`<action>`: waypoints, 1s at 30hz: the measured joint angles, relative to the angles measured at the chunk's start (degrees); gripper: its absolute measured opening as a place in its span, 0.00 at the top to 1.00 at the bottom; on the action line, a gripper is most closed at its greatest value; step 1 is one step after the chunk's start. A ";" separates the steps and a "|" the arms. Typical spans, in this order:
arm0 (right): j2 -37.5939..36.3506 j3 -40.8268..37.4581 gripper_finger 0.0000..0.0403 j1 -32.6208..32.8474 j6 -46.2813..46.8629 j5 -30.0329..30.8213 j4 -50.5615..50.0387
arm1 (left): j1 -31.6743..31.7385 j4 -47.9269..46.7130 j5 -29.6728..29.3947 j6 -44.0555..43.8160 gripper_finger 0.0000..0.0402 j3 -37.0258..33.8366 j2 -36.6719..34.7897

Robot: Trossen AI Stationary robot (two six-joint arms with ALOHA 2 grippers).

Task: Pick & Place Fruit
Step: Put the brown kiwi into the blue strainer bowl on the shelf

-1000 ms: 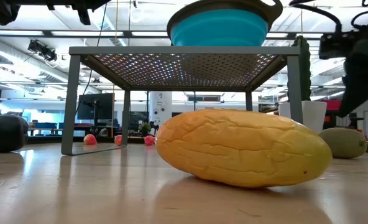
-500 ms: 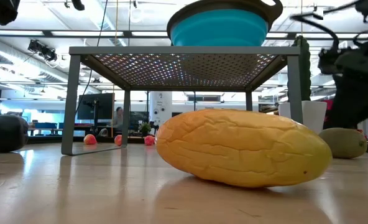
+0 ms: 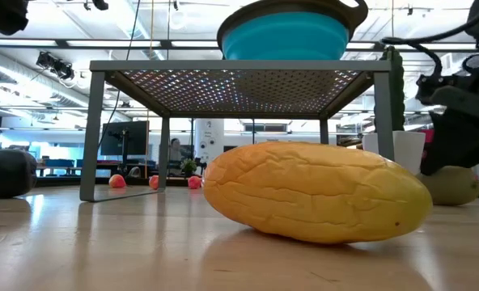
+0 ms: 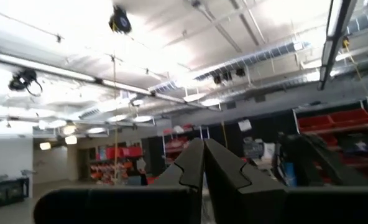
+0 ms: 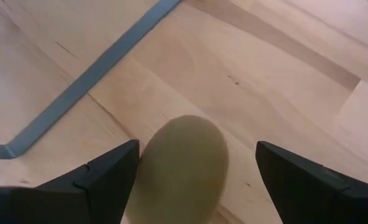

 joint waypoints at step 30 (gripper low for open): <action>-0.45 -3.91 0.49 -6.48 -6.08 -8.88 6.28 | 15.66 -19.19 14.63 -6.74 0.95 8.02 0.01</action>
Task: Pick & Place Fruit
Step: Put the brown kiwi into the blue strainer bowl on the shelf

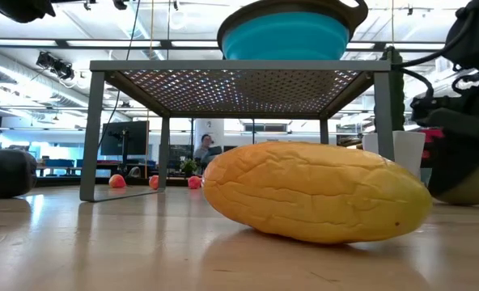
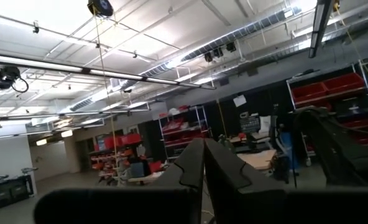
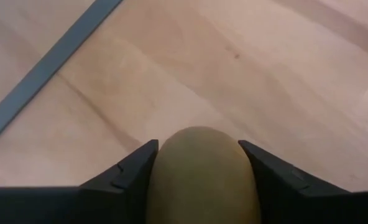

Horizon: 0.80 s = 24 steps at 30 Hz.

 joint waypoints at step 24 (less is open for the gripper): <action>-14.15 36.23 0.47 -4.34 -24.98 18.78 -29.55 | -0.02 -0.85 3.63 -5.56 0.95 0.00 0.00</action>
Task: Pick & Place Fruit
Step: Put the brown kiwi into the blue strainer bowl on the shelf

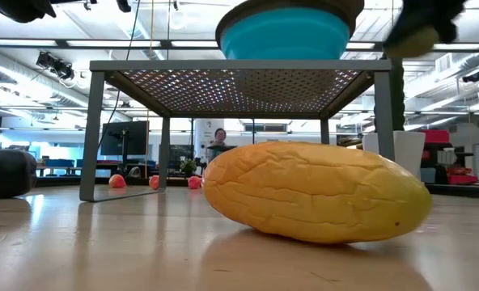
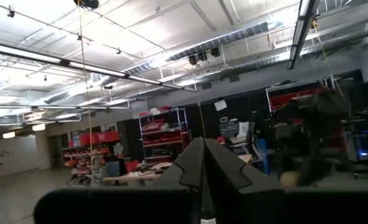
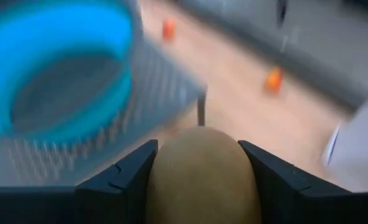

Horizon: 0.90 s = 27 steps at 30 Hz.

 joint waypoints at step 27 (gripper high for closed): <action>22.29 -0.30 0.40 -5.31 -48.70 -4.95 59.80 | 0.00 -3.19 -0.59 -1.70 0.95 0.00 -0.02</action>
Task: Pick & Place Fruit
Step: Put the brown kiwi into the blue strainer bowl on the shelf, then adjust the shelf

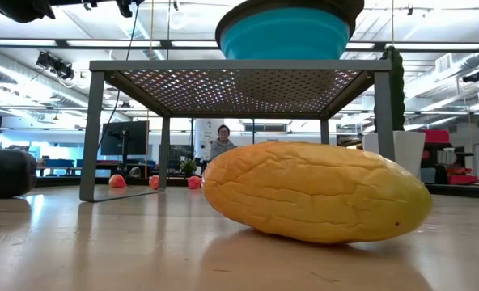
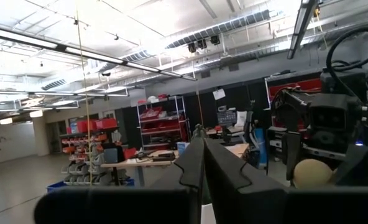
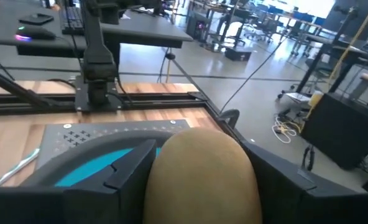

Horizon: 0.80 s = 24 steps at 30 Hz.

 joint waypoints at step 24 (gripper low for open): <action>-3.48 0.00 0.23 13.97 0.27 -6.44 -4.43 | -0.02 -0.90 0.01 1.13 0.95 0.00 0.01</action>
